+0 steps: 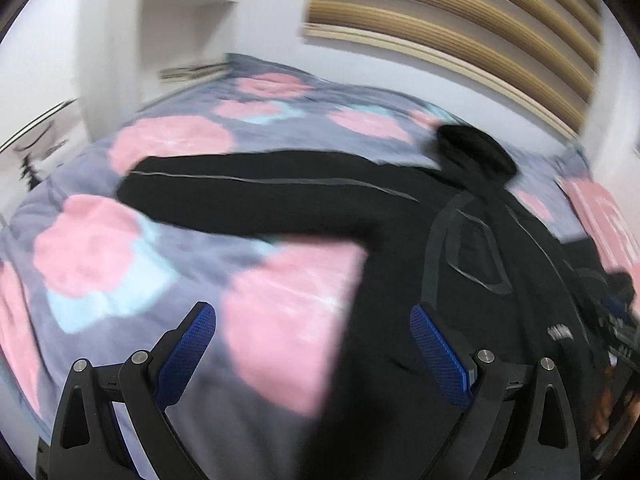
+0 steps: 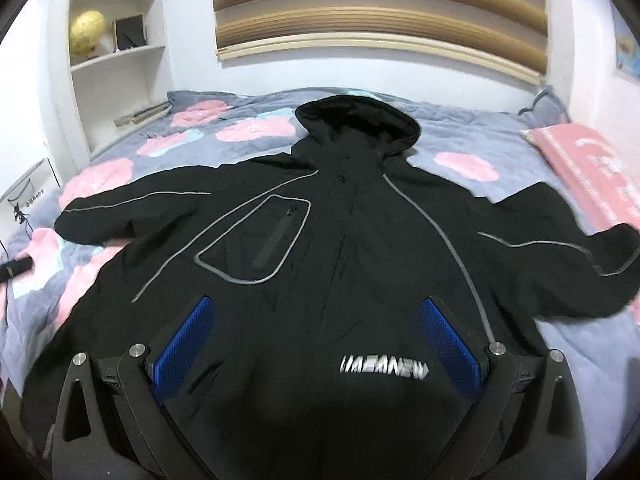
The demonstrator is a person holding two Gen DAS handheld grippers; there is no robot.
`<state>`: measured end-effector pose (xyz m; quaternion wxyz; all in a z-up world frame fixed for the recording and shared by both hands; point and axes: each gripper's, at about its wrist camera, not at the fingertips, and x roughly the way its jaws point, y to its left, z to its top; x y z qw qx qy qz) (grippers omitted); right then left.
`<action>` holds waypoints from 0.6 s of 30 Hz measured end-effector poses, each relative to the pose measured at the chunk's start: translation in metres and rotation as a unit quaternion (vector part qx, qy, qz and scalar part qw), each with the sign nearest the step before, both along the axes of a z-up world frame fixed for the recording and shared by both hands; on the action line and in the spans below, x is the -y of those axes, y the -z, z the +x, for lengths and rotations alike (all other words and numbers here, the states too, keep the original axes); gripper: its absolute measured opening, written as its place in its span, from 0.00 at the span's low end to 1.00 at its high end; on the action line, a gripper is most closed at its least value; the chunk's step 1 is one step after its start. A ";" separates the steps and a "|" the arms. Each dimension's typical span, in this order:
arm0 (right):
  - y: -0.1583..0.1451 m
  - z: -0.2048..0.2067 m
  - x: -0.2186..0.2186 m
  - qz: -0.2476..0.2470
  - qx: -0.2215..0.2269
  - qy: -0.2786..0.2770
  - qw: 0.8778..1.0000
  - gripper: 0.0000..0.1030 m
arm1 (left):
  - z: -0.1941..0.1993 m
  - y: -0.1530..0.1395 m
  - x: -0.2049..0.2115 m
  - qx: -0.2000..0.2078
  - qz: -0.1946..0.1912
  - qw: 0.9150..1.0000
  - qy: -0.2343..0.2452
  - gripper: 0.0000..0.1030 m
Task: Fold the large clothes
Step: 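Reach the left tool to the sleeve cuff nearest it and grasp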
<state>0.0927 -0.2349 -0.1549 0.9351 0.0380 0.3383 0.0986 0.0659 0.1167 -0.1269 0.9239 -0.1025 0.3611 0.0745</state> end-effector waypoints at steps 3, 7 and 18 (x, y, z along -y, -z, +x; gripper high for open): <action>0.041 0.030 0.009 0.021 -0.038 0.012 0.999 1.00 | 0.016 0.006 -0.060 0.018 -0.013 0.998 -0.057 0.95; 0.100 0.048 0.004 0.028 -0.088 0.025 0.995 1.00 | 0.042 0.005 -0.136 0.045 -0.036 0.991 -0.120 0.95; 0.099 0.045 0.001 0.021 -0.081 0.023 0.996 1.00 | 0.119 0.057 -0.288 0.038 -0.094 0.969 -0.225 0.95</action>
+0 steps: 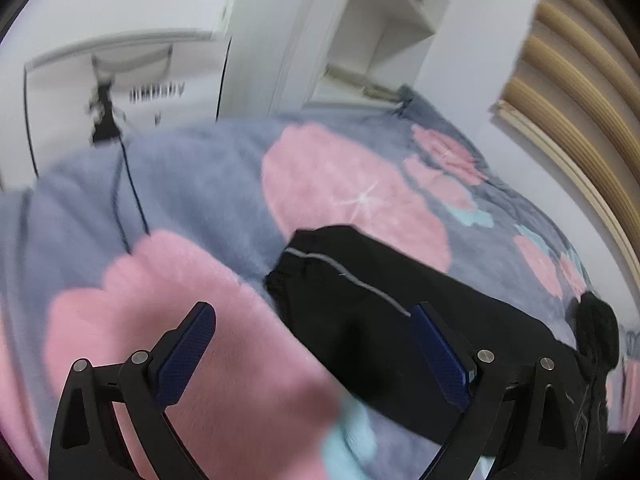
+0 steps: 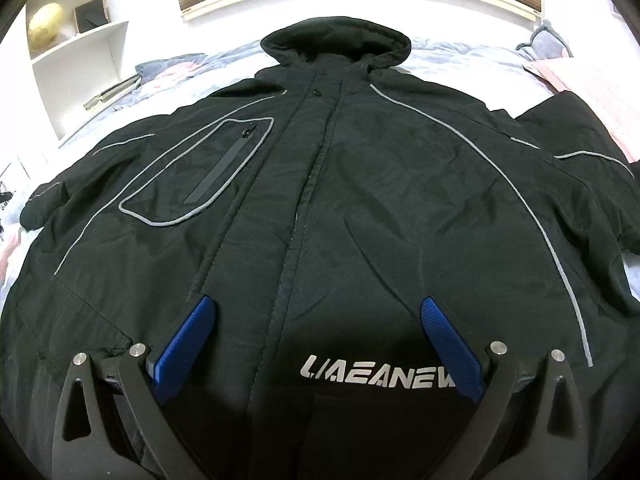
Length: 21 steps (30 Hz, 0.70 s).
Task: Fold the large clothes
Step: 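Reach the left tool to the sleeve cuff nearest it and grasp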
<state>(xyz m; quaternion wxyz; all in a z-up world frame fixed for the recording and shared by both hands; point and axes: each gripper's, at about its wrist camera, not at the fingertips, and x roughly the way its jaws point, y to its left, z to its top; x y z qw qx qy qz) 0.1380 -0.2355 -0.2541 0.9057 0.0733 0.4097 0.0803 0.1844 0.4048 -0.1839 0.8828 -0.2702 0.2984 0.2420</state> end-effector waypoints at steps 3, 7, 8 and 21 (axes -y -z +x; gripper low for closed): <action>0.002 0.000 0.000 0.000 -0.001 -0.001 1.000 1.00 | 0.016 0.023 -0.013 -0.005 -0.021 1.000 0.000 0.95; 0.003 0.001 0.001 0.001 -0.004 -0.002 1.000 1.00 | 0.038 0.045 -0.015 -0.034 -0.020 0.999 0.008 0.95; 0.003 0.001 0.001 0.000 -0.004 -0.002 1.000 1.00 | 0.043 0.047 -0.013 -0.039 -0.010 0.999 0.013 0.95; 0.004 0.001 -0.001 0.003 -0.005 -0.002 1.000 1.00 | 0.024 -0.037 0.083 0.067 0.132 0.980 0.135 0.14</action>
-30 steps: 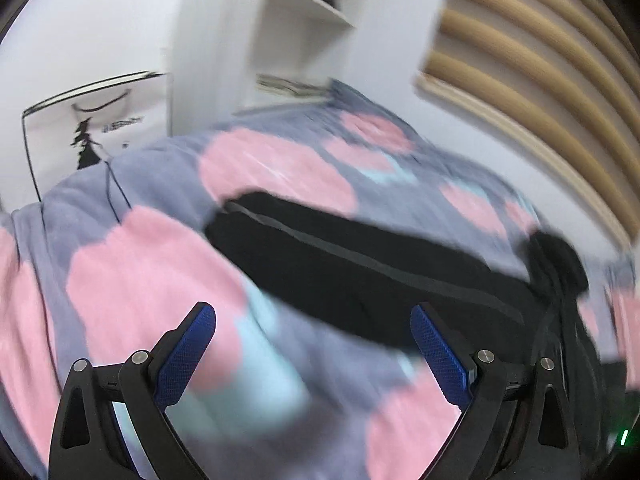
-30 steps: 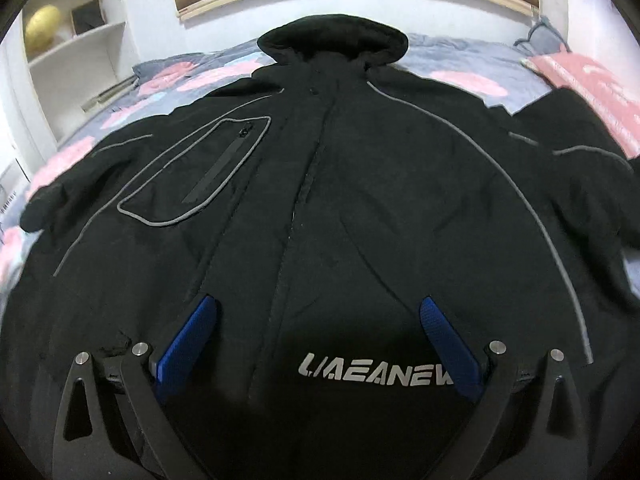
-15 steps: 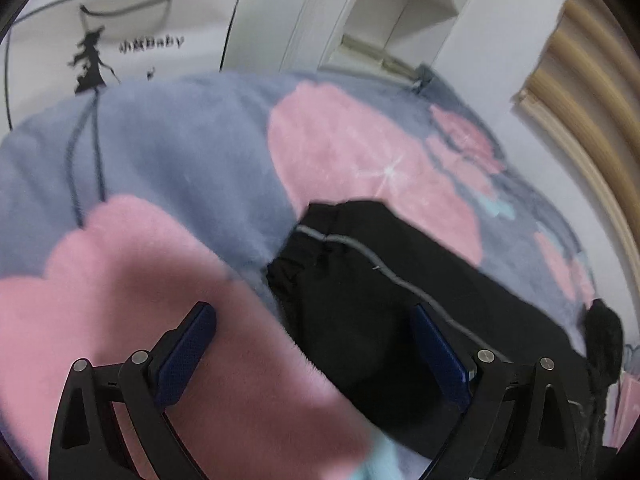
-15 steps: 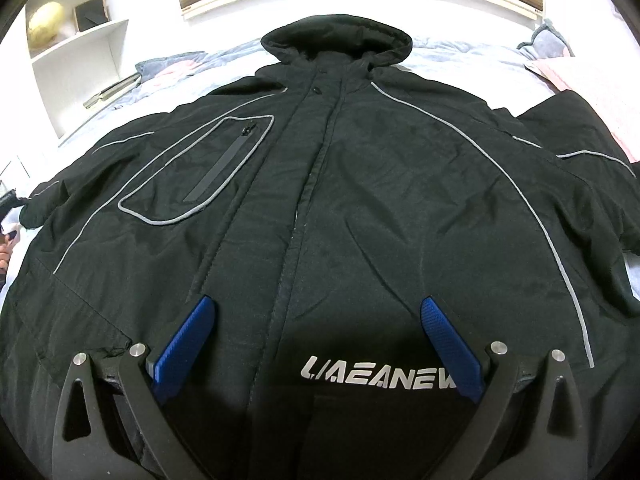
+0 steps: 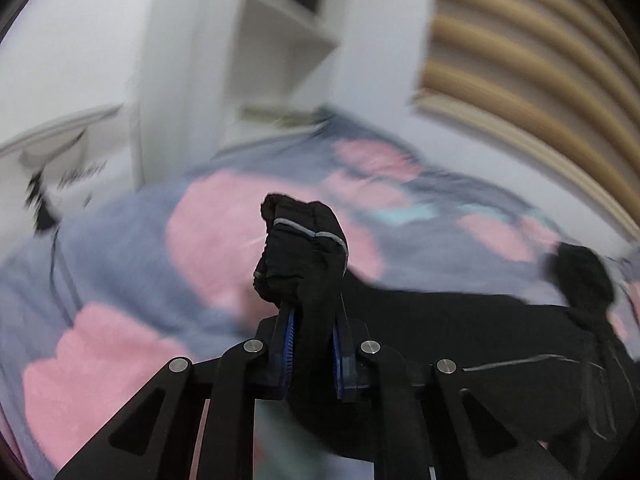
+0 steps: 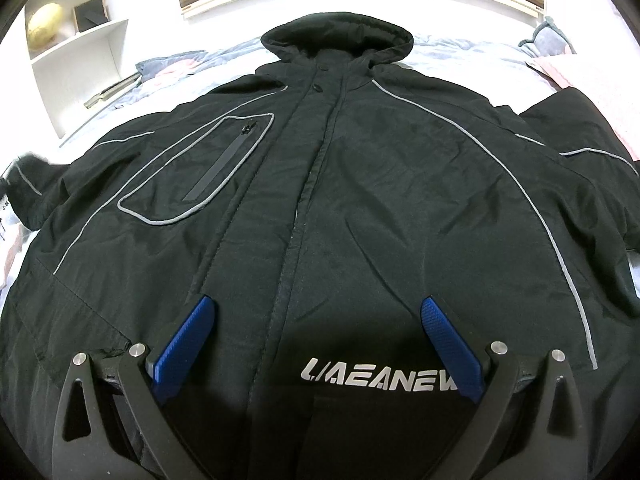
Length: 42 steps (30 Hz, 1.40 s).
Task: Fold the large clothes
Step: 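Reach the left tool to the sleeve cuff nearest it and grasp, then carry the held sleeve across the jacket body and open the left tool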
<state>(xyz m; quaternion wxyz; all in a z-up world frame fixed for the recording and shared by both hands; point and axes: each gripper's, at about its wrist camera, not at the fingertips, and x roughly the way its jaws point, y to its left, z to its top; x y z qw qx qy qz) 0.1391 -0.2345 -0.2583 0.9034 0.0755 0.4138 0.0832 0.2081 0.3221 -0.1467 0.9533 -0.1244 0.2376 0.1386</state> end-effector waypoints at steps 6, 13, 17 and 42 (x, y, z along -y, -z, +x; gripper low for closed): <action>0.000 0.000 -0.001 0.000 0.000 0.000 1.000 1.00 | 0.002 -0.043 0.121 0.038 0.053 0.988 0.137 0.14; 0.000 0.000 -0.001 -0.001 0.000 0.001 1.000 1.00 | 0.042 -0.023 0.266 -0.027 0.102 0.957 0.270 0.14; -0.001 0.000 -0.001 -0.001 0.000 0.002 1.000 1.00 | 0.066 0.018 0.318 -0.092 0.118 0.942 0.300 0.14; -0.089 -0.002 -0.027 -0.050 -0.011 0.028 0.998 1.00 | 0.002 -0.004 0.311 -0.098 0.106 0.944 0.297 0.56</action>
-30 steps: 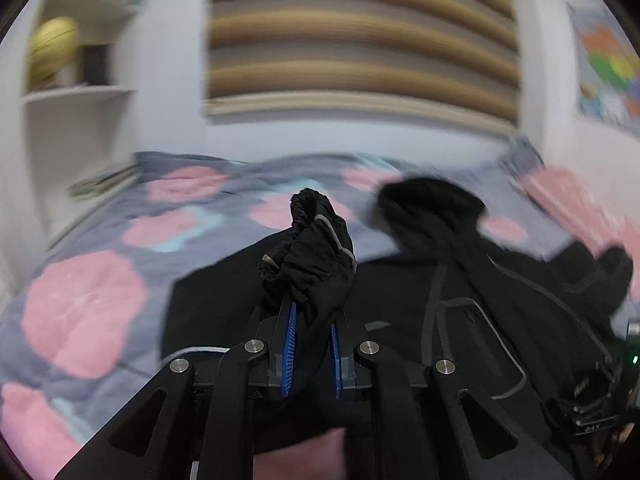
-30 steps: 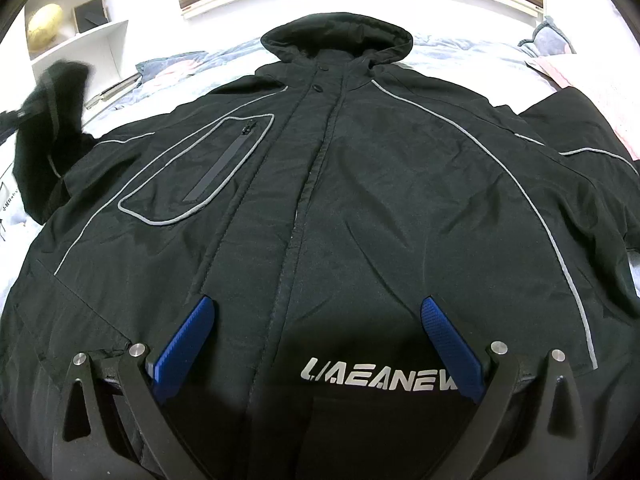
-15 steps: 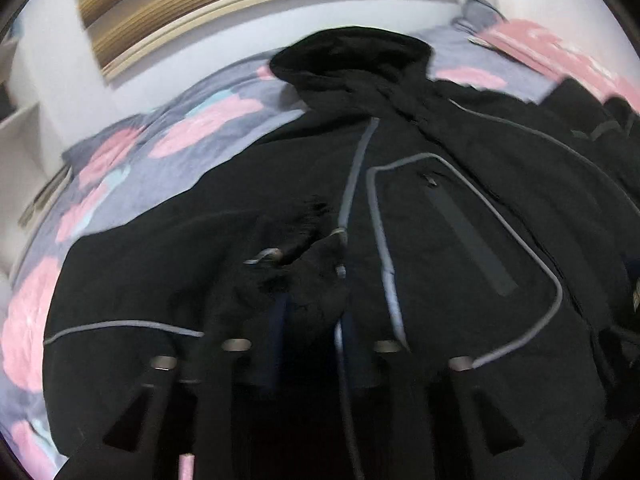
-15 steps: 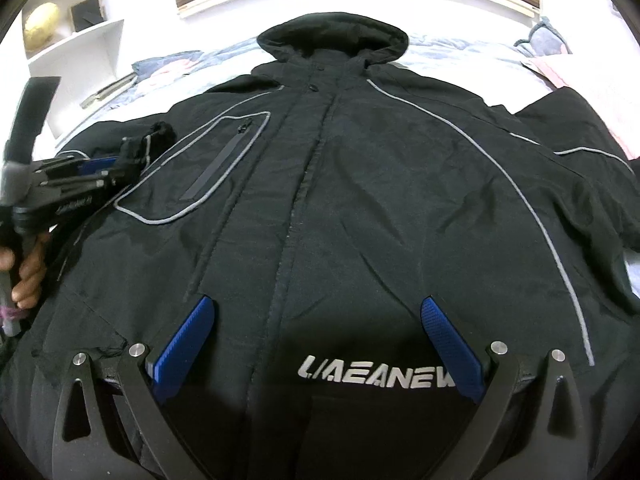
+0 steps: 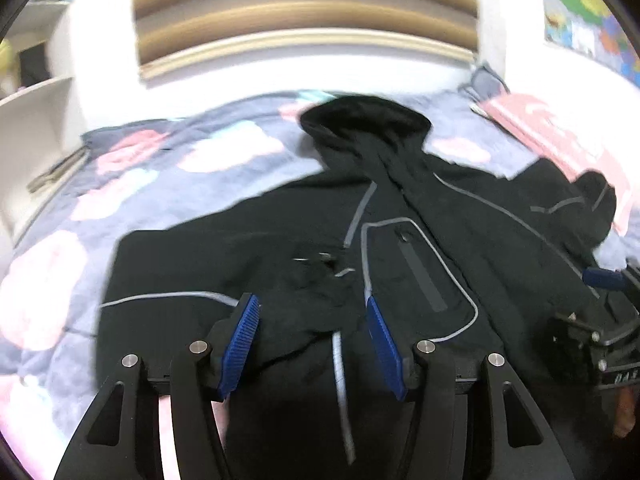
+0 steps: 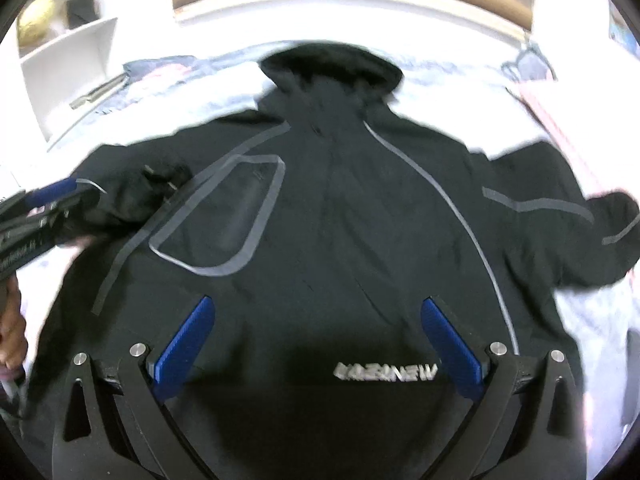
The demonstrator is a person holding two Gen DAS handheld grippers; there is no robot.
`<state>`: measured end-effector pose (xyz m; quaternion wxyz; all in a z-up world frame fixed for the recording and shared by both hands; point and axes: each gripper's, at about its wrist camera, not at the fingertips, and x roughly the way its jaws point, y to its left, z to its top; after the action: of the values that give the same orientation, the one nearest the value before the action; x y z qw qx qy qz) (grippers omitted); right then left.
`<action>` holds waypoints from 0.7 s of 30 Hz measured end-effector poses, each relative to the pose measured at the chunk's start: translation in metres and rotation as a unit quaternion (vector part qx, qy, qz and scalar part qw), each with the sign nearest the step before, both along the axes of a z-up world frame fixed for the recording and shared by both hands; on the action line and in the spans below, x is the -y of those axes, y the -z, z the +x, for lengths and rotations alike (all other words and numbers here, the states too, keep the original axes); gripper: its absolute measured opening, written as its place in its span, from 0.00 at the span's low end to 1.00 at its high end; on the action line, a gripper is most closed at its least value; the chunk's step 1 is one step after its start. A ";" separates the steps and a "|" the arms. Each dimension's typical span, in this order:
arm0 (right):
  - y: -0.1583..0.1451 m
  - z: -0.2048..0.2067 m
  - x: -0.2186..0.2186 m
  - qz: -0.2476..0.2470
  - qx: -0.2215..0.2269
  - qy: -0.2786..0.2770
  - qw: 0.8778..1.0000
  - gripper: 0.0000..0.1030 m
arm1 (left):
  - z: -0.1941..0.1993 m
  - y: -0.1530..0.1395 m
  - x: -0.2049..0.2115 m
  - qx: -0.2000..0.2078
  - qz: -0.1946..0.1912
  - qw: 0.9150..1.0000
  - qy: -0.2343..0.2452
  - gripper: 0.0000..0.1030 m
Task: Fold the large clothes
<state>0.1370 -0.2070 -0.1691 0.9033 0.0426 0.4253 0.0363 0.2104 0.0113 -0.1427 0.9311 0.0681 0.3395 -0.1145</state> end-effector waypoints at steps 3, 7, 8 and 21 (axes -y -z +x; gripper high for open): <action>-0.027 0.014 -0.029 0.010 0.008 -0.037 0.999 1.00 | -0.011 -0.011 -0.028 -0.001 -0.005 0.999 -0.042 0.56; -0.041 0.032 -0.064 0.055 0.009 -0.088 0.995 0.97 | -0.026 -0.016 -0.075 -0.006 -0.029 0.995 -0.095 0.56; -0.042 0.039 -0.072 0.060 0.009 -0.097 0.993 0.94 | -0.028 -0.015 -0.084 -0.006 -0.034 0.994 -0.104 0.56; 0.020 0.133 -0.156 0.132 -0.070 -0.104 0.983 0.78 | -0.028 0.013 -0.140 -0.030 -0.072 0.985 -0.154 0.56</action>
<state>0.2695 -0.0509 -0.1893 0.8493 0.1194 0.4808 0.1823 0.1825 0.1512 -0.1558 0.9296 -0.0557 0.3644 0.0039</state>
